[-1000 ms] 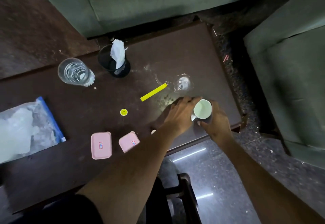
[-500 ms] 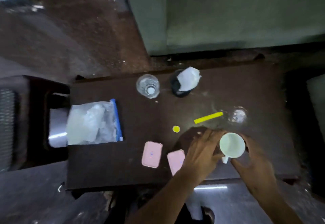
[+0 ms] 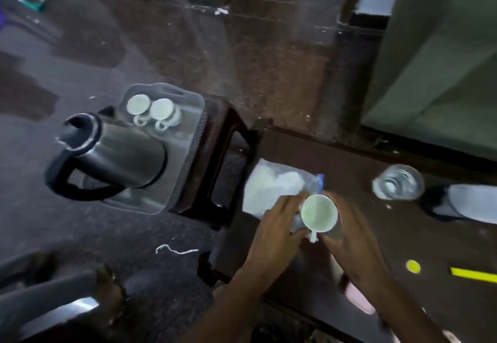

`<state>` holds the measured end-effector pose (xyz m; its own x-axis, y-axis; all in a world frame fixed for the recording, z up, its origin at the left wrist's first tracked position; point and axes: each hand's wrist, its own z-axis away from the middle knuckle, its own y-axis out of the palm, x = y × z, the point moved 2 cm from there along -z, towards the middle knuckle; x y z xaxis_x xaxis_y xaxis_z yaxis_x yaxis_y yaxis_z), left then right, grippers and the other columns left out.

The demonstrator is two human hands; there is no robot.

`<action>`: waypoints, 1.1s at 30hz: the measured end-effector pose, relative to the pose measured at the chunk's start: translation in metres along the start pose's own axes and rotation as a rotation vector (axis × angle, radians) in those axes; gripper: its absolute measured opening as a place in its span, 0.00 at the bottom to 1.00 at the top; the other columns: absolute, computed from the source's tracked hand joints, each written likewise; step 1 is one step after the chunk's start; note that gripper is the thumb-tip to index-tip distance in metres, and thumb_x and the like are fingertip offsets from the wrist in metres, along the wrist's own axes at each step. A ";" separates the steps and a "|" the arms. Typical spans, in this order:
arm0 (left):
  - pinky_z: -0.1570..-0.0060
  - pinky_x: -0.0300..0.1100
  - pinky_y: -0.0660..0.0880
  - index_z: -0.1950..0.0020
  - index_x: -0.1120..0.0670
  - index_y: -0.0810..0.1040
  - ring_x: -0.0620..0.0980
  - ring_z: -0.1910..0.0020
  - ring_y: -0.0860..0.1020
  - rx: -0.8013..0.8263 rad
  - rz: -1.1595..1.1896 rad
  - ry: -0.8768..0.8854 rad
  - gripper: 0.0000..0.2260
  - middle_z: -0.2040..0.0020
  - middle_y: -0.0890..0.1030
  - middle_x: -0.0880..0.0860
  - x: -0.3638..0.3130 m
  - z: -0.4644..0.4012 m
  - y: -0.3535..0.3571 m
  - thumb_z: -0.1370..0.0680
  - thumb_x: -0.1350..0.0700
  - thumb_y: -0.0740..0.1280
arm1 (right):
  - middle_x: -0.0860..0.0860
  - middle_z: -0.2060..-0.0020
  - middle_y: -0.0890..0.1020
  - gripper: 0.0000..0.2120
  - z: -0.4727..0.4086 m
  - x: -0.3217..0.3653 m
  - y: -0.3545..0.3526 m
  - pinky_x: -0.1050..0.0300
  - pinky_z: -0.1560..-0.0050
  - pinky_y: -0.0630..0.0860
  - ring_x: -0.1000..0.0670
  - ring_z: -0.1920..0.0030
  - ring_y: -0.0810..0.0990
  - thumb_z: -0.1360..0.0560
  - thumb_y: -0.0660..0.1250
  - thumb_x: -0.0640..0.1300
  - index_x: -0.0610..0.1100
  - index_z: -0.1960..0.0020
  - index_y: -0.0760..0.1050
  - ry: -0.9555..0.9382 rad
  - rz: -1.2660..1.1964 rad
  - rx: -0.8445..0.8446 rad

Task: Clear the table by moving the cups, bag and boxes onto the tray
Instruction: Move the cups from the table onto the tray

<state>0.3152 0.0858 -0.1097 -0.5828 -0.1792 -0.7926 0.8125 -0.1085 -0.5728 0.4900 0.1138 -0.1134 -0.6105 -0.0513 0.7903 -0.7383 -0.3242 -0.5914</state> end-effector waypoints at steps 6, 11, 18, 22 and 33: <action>0.31 0.49 0.75 0.21 0.44 0.71 0.44 0.30 0.76 -0.244 -0.013 -0.025 0.29 0.29 0.76 0.43 0.062 -0.024 -0.144 0.22 0.56 0.72 | 0.51 0.29 0.75 0.33 -0.101 0.124 0.080 0.66 0.28 0.62 0.54 0.30 0.72 0.27 0.72 0.46 0.46 0.23 0.70 -0.183 0.079 0.077; 0.31 0.47 0.75 0.17 0.47 0.68 0.49 0.28 0.76 -0.406 -0.006 -0.091 0.30 0.23 0.75 0.48 0.103 -0.053 -0.223 0.19 0.56 0.71 | 0.50 0.28 0.75 0.40 -0.177 0.199 0.132 0.49 0.29 0.73 0.46 0.28 0.74 0.29 0.78 0.41 0.50 0.21 0.65 -0.318 0.180 0.157; 0.33 0.37 0.74 0.19 0.52 0.68 0.43 0.31 0.78 -0.456 0.262 -0.158 0.26 0.27 0.80 0.49 0.116 -0.068 -0.240 0.17 0.61 0.68 | 0.47 0.30 0.76 0.36 -0.237 0.229 0.177 0.44 0.32 0.74 0.42 0.30 0.76 0.29 0.78 0.40 0.46 0.24 0.67 -0.328 0.292 0.157; 0.33 0.30 0.71 0.20 0.56 0.69 0.43 0.32 0.77 -0.450 0.370 -0.248 0.30 0.29 0.80 0.51 0.121 -0.077 -0.239 0.21 0.72 0.65 | 0.46 0.31 0.75 0.35 -0.251 0.230 0.194 0.40 0.32 0.73 0.39 0.32 0.76 0.30 0.78 0.40 0.46 0.27 0.68 -0.279 0.460 0.160; 0.29 0.49 0.75 0.17 0.56 0.66 0.53 0.27 0.77 -0.380 0.474 -0.310 0.36 0.27 0.79 0.55 0.126 -0.103 -0.242 0.28 0.56 0.60 | 0.43 0.36 0.79 0.35 -0.279 0.217 0.209 0.44 0.31 0.67 0.39 0.34 0.74 0.31 0.78 0.44 0.43 0.27 0.69 -0.315 0.714 0.092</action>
<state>0.0439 0.1901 -0.0926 -0.0880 -0.4005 -0.9120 0.8834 0.3917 -0.2572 0.1236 0.2988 -0.1102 -0.8082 -0.5379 0.2398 -0.1623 -0.1880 -0.9687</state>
